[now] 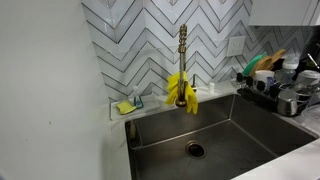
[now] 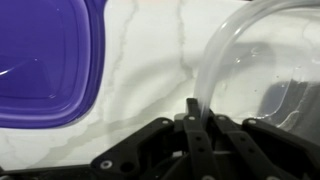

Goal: Remove the lid from the container then pour out the contents in the container into sink

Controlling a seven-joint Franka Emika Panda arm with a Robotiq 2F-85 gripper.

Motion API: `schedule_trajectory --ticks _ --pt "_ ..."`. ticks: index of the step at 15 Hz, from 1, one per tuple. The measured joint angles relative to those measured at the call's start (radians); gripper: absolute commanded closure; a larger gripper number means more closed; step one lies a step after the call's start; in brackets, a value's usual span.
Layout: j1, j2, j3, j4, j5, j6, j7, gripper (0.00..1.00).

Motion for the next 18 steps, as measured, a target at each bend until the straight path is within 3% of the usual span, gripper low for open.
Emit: schedule_trajectory --ticks 8,17,18 --pt "0.078 -0.167 0.026 -0.016 -0.129 -0.09 0.001 0.99" --pt "0.235 -0.3 0.101 -0.049 -0.093 -0.085 -0.006 0.99" --pt "0.25 -0.301 0.108 -0.051 -0.082 -0.082 -0.006 0.95"
